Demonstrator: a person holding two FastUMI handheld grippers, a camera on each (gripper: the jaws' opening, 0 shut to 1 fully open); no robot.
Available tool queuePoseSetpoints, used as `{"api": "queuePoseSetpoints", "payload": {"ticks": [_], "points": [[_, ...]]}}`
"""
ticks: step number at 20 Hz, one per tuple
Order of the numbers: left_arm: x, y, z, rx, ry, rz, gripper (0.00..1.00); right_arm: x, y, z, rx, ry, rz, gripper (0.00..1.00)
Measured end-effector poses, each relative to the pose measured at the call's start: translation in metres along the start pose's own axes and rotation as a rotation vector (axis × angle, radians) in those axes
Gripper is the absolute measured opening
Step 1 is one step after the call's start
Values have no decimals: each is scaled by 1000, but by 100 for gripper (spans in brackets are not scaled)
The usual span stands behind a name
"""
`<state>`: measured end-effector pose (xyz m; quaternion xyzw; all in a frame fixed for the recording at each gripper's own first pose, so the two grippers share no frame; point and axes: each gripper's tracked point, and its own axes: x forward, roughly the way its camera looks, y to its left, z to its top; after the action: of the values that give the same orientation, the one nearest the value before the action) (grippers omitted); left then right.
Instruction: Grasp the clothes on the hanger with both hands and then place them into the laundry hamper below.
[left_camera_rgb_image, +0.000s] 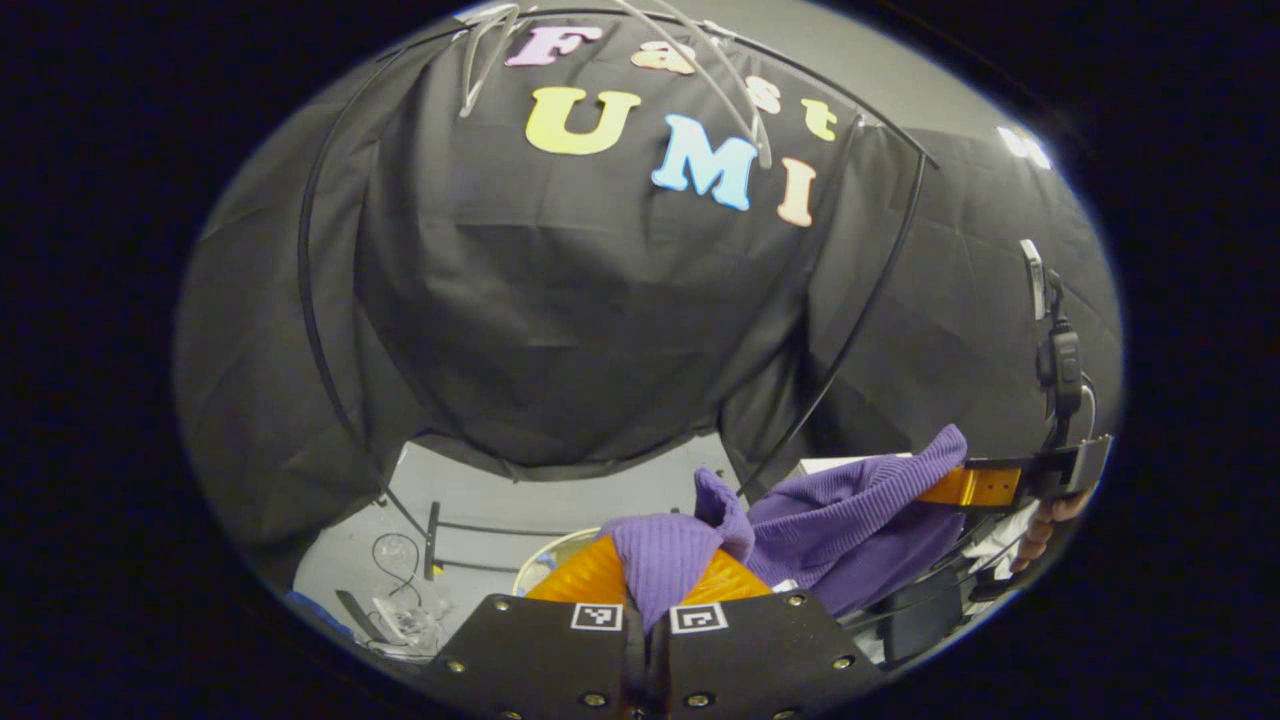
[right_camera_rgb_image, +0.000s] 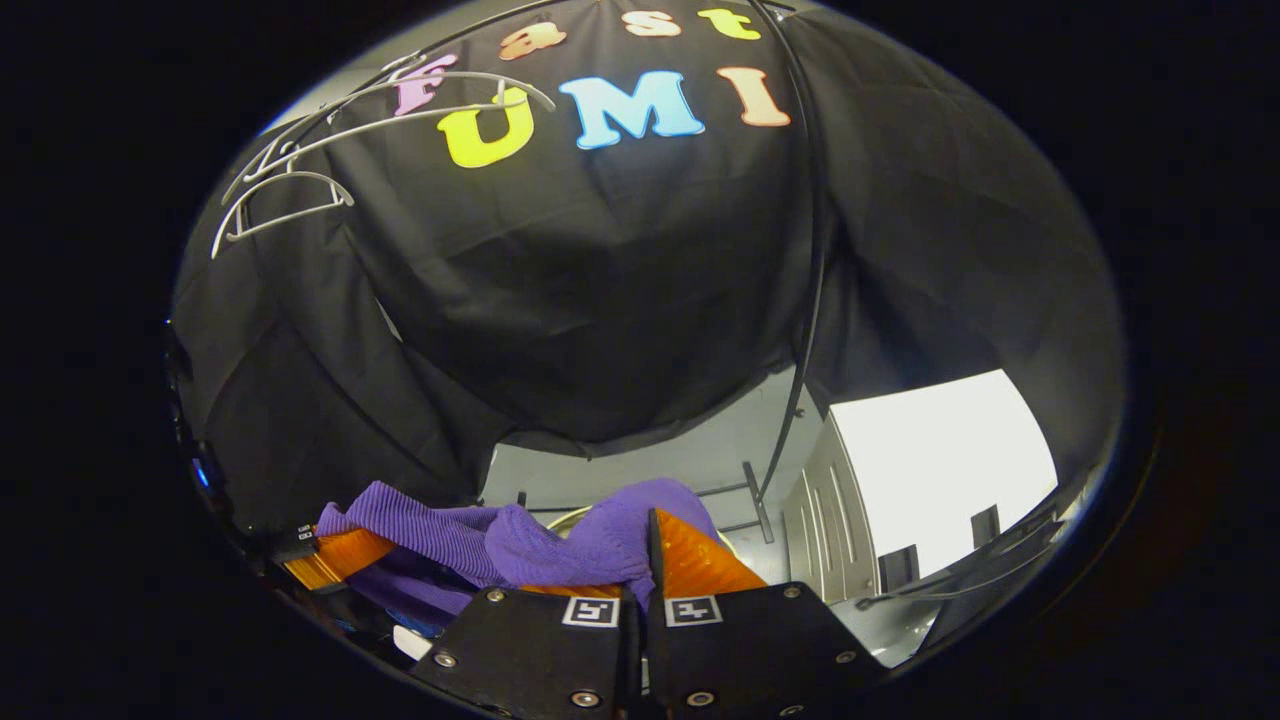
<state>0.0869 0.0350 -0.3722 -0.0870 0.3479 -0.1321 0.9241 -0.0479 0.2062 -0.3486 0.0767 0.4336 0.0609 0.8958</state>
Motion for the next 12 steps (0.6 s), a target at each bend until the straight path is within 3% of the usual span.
{"api": "queuePoseSetpoints", "payload": {"ticks": [5, 12], "points": [[35, 13, -49, -12, 98, 0, 2, 31, -26, -51, 60, 116, -40, 3], [68, 23, -69, -49, 146, 28, 2, 45, -38, -69, 53, 178, -47, 2]]}}
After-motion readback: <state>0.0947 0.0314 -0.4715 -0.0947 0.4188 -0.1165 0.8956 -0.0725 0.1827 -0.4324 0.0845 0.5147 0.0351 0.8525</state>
